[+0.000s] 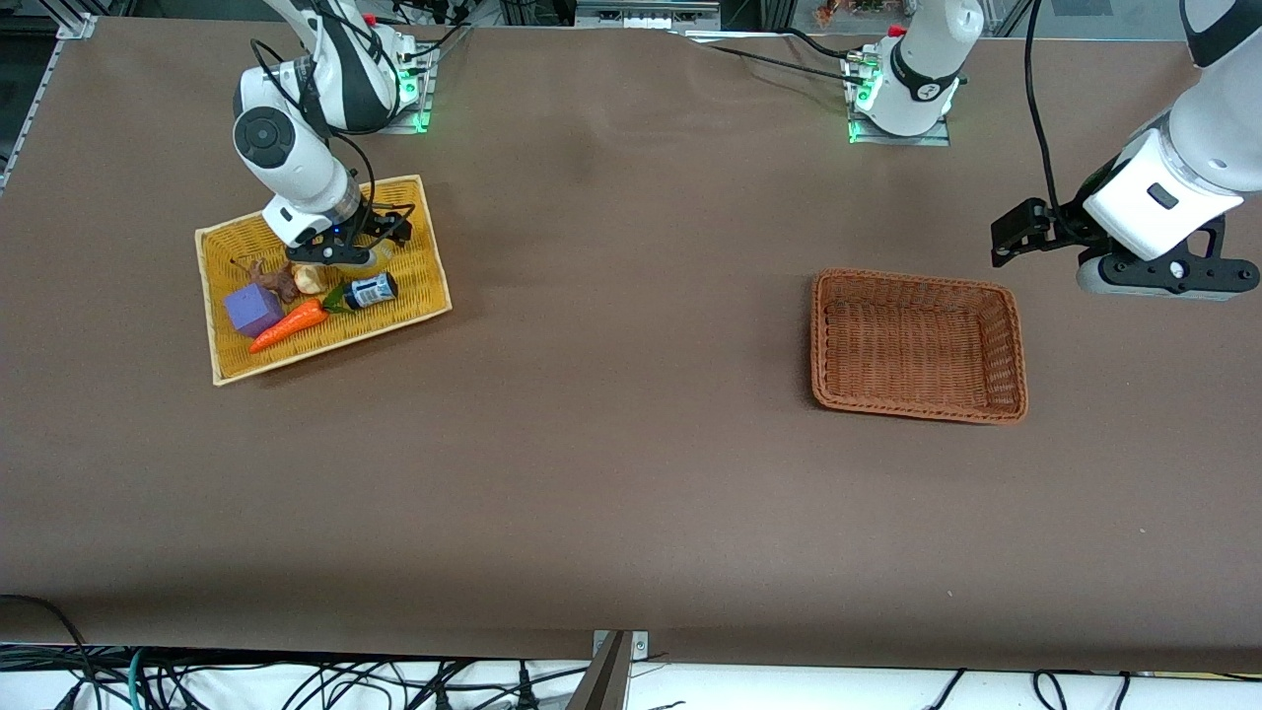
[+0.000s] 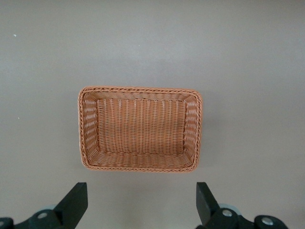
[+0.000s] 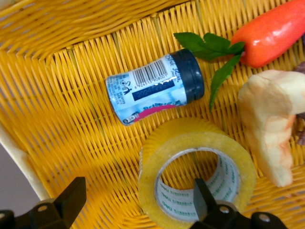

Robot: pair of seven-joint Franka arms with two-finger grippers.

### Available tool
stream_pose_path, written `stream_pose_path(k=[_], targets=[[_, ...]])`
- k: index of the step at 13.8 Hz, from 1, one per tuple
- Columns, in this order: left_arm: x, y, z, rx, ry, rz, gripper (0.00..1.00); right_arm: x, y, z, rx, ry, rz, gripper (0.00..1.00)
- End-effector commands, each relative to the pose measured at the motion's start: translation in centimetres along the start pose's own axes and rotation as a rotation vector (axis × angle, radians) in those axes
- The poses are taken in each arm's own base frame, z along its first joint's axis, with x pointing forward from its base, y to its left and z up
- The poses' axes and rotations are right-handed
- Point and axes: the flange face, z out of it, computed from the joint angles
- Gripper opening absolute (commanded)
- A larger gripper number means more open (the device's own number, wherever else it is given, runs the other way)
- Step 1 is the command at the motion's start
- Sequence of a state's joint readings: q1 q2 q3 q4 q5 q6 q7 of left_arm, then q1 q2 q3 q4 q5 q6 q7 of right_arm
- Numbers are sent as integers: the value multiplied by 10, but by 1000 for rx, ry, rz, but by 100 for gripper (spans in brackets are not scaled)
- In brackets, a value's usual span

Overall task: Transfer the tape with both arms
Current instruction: 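Lower the right gripper and close it on the tape roll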

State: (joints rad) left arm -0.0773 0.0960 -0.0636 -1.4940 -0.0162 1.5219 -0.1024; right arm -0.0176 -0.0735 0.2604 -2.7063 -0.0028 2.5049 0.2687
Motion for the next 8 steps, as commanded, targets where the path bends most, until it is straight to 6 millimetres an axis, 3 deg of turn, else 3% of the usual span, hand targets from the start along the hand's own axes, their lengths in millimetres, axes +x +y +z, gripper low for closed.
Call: stream_pose_path(k=[1, 8], targets=[[1, -3, -7, 25, 1, 12, 100, -8, 4, 3, -3, -2, -12, 100], [1, -3, -7, 25, 1, 12, 100, -9, 6, 26, 12, -12, -8, 100]])
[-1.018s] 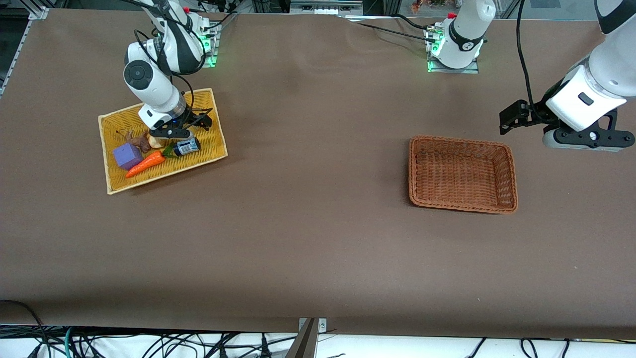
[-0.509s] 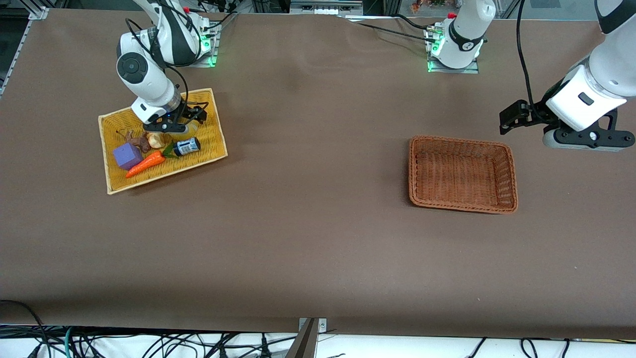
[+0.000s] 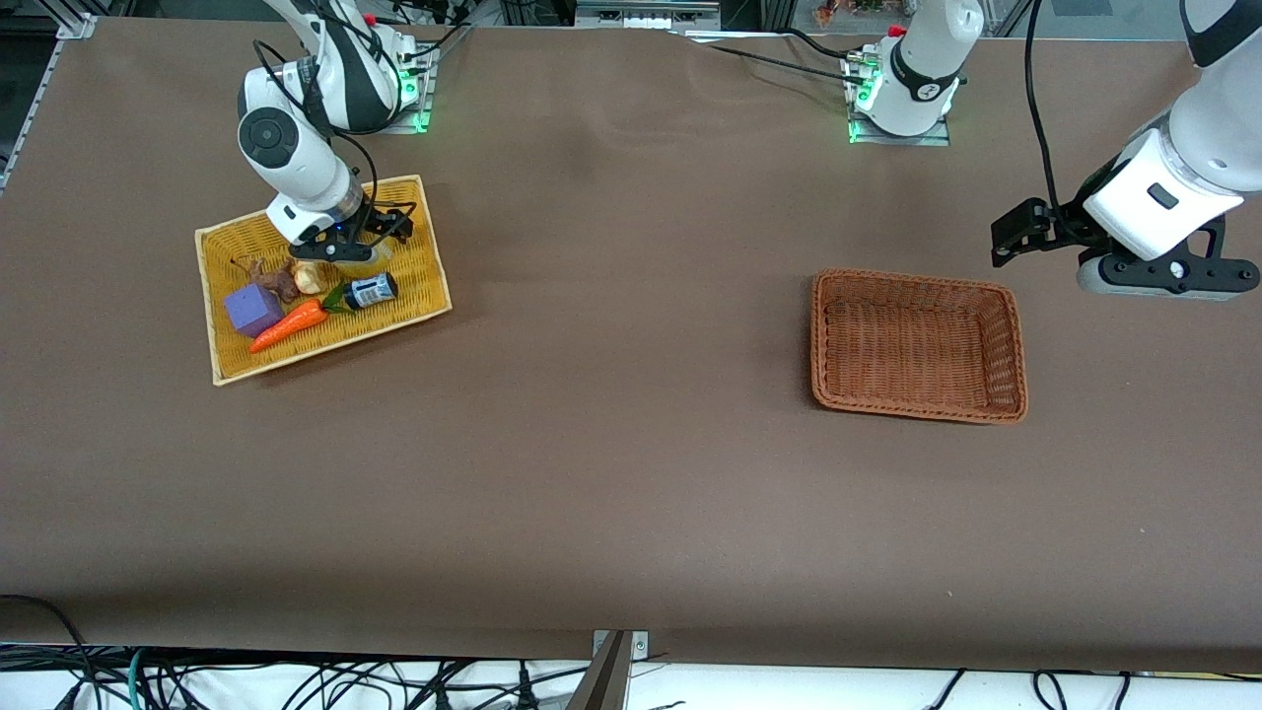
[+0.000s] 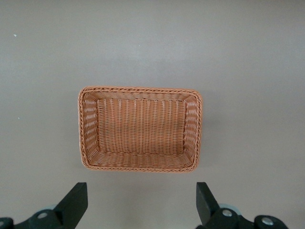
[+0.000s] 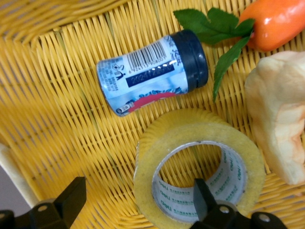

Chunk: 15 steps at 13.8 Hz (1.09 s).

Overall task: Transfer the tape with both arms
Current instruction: 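Lower the right gripper and close it on the tape roll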

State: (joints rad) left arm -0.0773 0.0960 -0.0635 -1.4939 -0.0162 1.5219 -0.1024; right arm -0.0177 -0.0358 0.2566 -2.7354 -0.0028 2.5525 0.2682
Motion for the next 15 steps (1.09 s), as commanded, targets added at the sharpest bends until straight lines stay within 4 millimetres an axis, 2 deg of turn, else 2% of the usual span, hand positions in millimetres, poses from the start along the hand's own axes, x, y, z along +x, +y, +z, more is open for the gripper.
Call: stream_pose_path(k=[1, 2, 3, 4, 5, 6, 11, 12, 14, 15], targets=[[1, -3, -7, 25, 1, 12, 100, 0, 4, 6, 9, 15, -9, 98], [1, -3, -7, 25, 1, 12, 100, 0, 6, 10, 10, 4, -3, 71], [1, -3, -7, 24, 1, 12, 100, 0, 8, 10, 11, 2, -13, 37], [1, -3, -7, 25, 1, 12, 100, 2, 14, 10, 13, -3, -27, 14], [1, -3, -7, 25, 1, 12, 100, 3, 21, 10, 15, -3, -24, 4], [1, -2, -7, 25, 1, 14, 100, 3, 22, 10, 16, -5, -41, 0], [1, -4, -7, 25, 1, 11, 100, 5, 22, 7, 15, -6, -48, 0], [1, -3, -7, 25, 1, 12, 100, 7, 22, 0, 14, 8, -49, 0], [1, -4, -7, 25, 1, 11, 100, 16, 20, -46, -6, 2, -51, 0], [1, -4, -7, 25, 1, 11, 100, 24, 18, -80, -17, -8, -44, 0]])
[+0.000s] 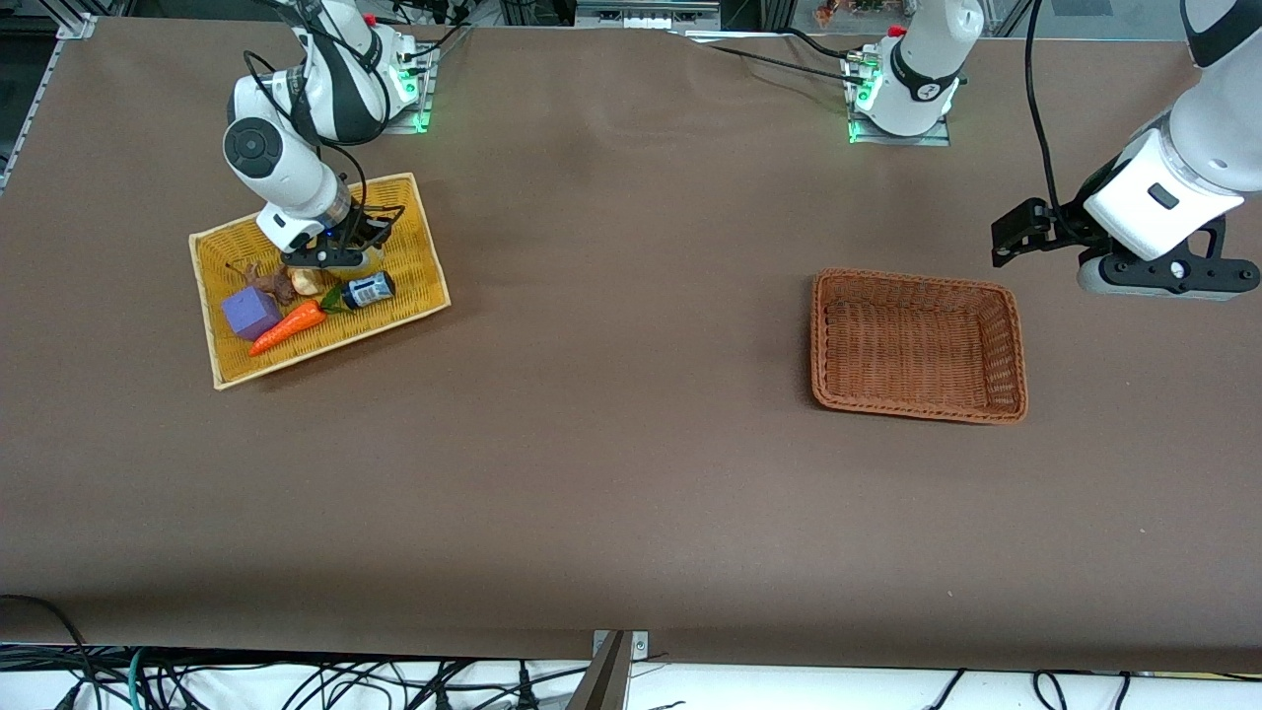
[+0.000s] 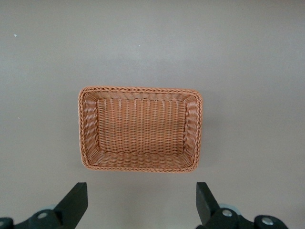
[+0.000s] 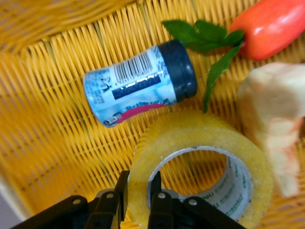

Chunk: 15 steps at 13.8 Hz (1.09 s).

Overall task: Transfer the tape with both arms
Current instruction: 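Lower the right gripper and close it on the tape roll, then lift the tape roll and carry it toward the wicker basket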

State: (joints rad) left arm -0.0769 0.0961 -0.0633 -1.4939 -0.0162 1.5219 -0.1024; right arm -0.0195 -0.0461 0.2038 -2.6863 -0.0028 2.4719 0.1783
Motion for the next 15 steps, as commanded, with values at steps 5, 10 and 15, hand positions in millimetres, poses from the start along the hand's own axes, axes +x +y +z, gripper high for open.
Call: stream_pose_path(k=[5, 10, 15], targets=[[1, -2, -7, 26, 2, 14, 100, 34, -97, -188, -48, 37, 27, 0], [1, -2, -6, 25, 0, 14, 100, 68, -275, -200, 94, 17, 188, 0], [1, -4, -6, 25, 0, 11, 100, 84, -392, -139, 53, 39, 242, 0]])
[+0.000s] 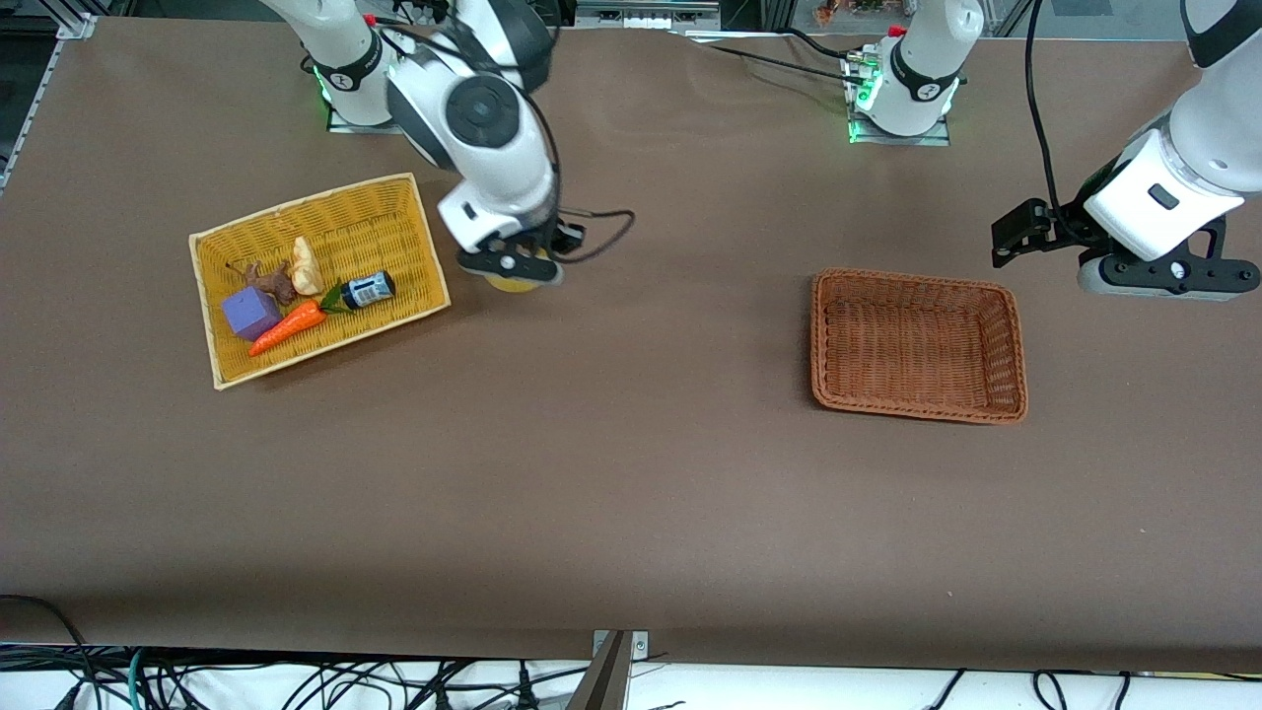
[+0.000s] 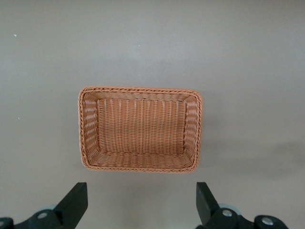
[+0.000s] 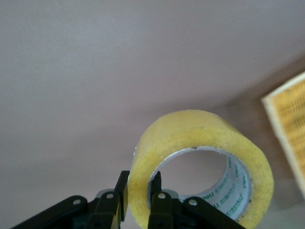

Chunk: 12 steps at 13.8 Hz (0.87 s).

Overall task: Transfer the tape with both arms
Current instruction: 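Lift the tape roll and carry it toward the wicker basket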

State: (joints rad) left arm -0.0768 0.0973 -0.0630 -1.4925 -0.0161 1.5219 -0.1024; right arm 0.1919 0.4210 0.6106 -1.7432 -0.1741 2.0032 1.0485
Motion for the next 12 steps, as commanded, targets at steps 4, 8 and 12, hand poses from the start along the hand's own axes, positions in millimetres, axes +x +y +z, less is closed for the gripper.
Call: stream_pose_path(k=[4, 8, 12], targets=[[1, -7, -4, 25, -6, 9, 100, 13, -105, 76, 15, 31, 64, 0], [3, -12, -4, 23, -7, -2, 100, 11, -124, 115, 64, 63, 60, 0], [2, -8, -4, 25, -6, 2, 100, 12, -125, 128, 68, 51, 83, 13]])
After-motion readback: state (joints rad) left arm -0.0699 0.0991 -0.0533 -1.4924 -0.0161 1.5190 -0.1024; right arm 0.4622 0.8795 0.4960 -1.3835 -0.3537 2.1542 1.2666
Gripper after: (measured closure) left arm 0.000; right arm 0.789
